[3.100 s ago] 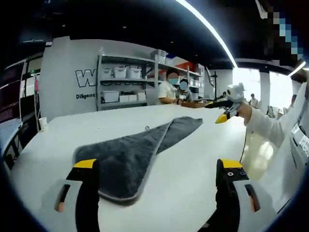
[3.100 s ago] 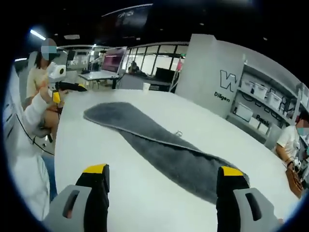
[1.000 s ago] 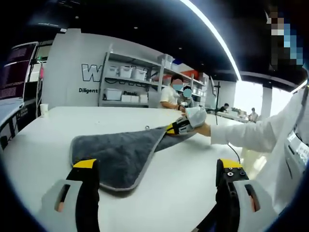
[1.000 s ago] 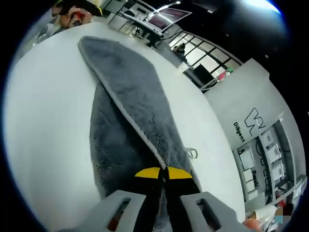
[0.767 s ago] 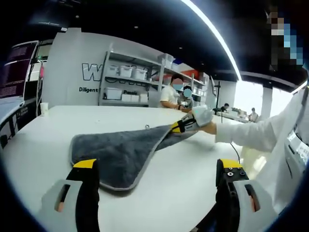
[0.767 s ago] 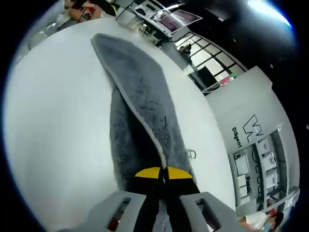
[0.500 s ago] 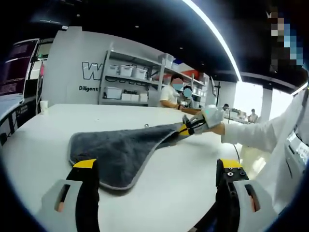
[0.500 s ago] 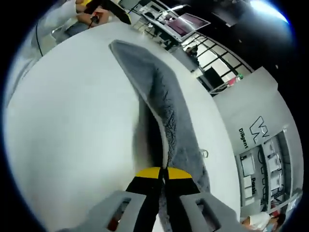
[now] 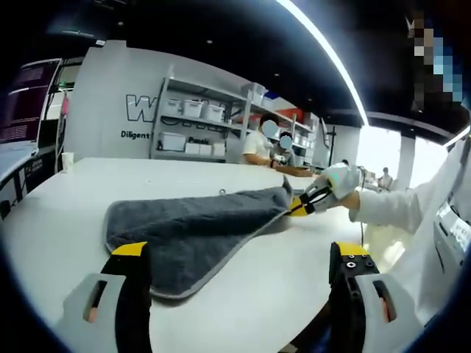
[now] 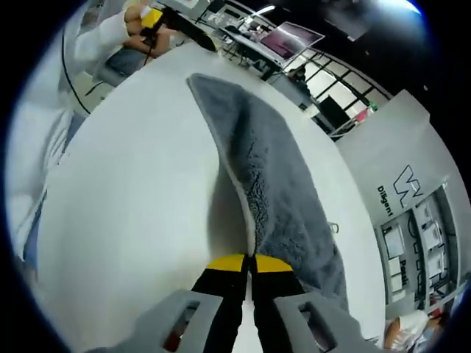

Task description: Open the folded towel by lifting each exposed corner and separating the folded layers until the towel lies flat within the target outline without major curled edges

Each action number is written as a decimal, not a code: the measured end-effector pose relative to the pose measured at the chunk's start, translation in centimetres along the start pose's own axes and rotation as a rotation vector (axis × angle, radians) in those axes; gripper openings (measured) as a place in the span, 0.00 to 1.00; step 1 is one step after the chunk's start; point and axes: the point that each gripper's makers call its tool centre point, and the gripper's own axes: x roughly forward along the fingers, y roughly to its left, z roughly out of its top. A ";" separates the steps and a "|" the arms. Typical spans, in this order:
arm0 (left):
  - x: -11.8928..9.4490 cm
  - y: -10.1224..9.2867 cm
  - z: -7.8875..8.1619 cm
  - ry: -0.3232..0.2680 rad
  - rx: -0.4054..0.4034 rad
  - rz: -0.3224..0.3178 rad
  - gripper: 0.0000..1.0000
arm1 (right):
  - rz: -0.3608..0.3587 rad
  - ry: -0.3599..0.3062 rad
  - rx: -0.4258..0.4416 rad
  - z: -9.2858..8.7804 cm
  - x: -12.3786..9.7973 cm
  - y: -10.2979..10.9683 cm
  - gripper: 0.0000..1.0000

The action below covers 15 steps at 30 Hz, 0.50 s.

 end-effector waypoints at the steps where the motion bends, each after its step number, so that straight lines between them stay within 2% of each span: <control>1: 0.0 0.0 0.0 0.000 0.000 -0.001 1.00 | 0.003 -0.001 0.001 0.1 -0.1 0.2 0.00; 15: -0.4 -0.2 0.0 -0.006 -0.005 -0.002 1.00 | 0.078 0.000 0.048 1.3 -1.5 4.2 0.00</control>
